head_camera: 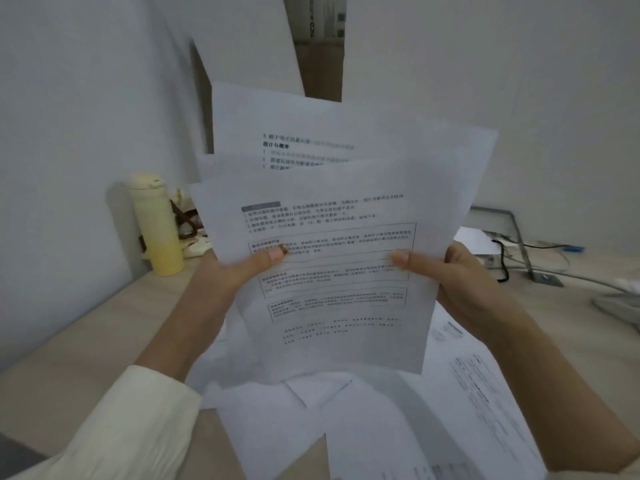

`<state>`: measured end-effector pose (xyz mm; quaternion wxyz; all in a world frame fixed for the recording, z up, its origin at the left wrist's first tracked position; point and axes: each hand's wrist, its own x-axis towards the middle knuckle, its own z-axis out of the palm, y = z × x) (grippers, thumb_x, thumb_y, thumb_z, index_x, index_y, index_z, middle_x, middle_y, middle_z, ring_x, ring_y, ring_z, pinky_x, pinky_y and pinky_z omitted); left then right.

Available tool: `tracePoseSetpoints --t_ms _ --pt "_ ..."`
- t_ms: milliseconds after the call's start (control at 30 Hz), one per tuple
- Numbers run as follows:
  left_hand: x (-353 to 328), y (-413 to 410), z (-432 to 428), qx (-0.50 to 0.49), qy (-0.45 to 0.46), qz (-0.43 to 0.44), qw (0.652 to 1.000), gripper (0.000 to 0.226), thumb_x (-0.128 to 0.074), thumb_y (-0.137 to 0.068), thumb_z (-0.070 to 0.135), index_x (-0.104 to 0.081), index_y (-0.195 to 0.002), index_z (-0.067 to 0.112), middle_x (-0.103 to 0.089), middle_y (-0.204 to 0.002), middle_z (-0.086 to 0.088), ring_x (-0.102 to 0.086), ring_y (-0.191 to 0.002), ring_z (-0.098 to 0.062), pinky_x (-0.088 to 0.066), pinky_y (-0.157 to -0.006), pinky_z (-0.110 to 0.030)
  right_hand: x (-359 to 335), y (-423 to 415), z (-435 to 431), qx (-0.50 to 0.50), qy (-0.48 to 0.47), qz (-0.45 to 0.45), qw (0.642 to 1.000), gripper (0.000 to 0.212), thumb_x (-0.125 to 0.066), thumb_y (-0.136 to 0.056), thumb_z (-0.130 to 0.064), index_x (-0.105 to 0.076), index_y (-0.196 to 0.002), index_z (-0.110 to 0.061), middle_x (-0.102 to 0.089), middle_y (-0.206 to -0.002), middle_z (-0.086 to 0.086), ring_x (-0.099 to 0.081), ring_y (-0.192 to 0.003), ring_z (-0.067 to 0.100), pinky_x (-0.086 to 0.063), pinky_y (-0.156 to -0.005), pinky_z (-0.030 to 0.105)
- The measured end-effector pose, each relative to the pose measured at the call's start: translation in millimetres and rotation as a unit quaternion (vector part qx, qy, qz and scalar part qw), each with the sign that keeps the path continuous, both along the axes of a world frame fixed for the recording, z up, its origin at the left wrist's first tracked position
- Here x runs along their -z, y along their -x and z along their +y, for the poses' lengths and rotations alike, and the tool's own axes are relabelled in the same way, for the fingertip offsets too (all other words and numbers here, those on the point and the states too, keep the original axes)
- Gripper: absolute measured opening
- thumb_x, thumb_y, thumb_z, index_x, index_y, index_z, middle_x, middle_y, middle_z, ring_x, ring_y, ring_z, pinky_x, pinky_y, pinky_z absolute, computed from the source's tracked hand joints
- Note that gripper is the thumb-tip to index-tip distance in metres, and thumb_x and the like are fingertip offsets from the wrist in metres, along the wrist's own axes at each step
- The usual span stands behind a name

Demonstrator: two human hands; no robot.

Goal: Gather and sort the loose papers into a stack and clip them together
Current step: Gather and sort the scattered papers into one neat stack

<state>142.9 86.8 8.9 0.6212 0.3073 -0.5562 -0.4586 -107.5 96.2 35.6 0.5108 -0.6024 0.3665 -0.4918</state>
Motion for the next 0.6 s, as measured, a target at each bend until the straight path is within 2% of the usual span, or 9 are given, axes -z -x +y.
tracePoseSetpoints --t_ms 33,100,167,267,367,467,600 --pt "3 2 2 0.004 -0.009 0.002 1.0 0.033 -0.081 -0.053 0.027 -0.076 -0.084 0.036 -0.076 -0.095 0.008 -0.071 -0.09 -0.013 -0.057 -0.072 -0.024 4 3 3 0.01 -0.004 -0.011 1.0 0.025 -0.063 -0.071 -0.014 -0.071 -0.094 -0.018 -0.076 -0.1 0.001 -0.072 -0.09 0.019 -0.059 -0.077 0.03" --pt "17 5 7 0.009 -0.036 -0.008 0.999 0.048 -0.088 -0.039 0.044 -0.076 -0.085 0.038 -0.076 -0.095 0.009 -0.071 -0.089 -0.012 -0.057 -0.07 -0.023 21 7 8 0.027 -0.027 -0.025 0.999 0.022 -0.063 -0.072 -0.015 -0.073 -0.092 -0.017 -0.076 -0.098 0.003 -0.072 -0.089 0.02 -0.059 -0.075 0.029" --pt "40 9 13 0.014 -0.078 -0.012 0.997 0.06 -0.086 -0.031 0.056 -0.075 -0.088 0.04 -0.075 -0.099 0.009 -0.071 -0.093 -0.014 -0.057 -0.071 -0.023 45 7 14 0.037 -0.057 -0.008 0.998 0.02 -0.068 -0.074 -0.018 -0.075 -0.093 -0.017 -0.075 -0.101 0.004 -0.071 -0.093 0.021 -0.058 -0.08 0.033" --pt "63 18 20 0.016 -0.113 -0.011 0.993 0.064 -0.086 -0.031 0.059 -0.073 -0.091 0.043 -0.074 -0.104 0.01 -0.069 -0.099 -0.016 -0.057 -0.076 -0.027 68 3 20 0.067 -0.098 0.025 0.993 0.028 -0.075 -0.072 -0.024 -0.073 -0.099 -0.02 -0.074 -0.105 0.001 -0.07 -0.096 0.018 -0.054 -0.088 0.037" --pt "57 23 17 -0.007 -0.101 -0.009 0.995 0.063 -0.086 -0.03 0.059 -0.073 -0.09 0.042 -0.074 -0.103 0.009 -0.07 -0.097 -0.015 -0.057 -0.079 -0.032 62 5 18 0.104 -0.088 0.012 0.991 0.03 -0.071 -0.07 -0.027 -0.071 -0.1 -0.02 -0.075 -0.102 0.0 -0.071 -0.094 0.018 -0.055 -0.084 0.035" --pt "51 22 13 0.002 -0.081 -0.003 0.997 0.062 -0.085 -0.032 0.058 -0.074 -0.089 0.038 -0.075 -0.1 0.009 -0.071 -0.091 -0.012 -0.058 -0.074 -0.027 57 18 19 0.098 -0.074 -0.008 0.992 0.033 -0.069 -0.07 -0.029 -0.071 -0.102 -0.021 -0.075 -0.103 0.0 -0.071 -0.095 0.019 -0.055 -0.083 0.035" --pt "78 34 19 0.013 -0.165 -0.011 0.986 0.065 -0.086 -0.019 0.06 -0.076 -0.08 0.038 -0.076 -0.092 0.01 -0.072 -0.087 -0.014 -0.058 -0.069 -0.027 84 21 28 0.088 -0.117 0.032 0.989 0.03 -0.069 -0.072 -0.028 -0.07 -0.103 -0.028 -0.074 -0.106 -0.005 -0.069 -0.098 0.014 -0.053 -0.089 0.035"
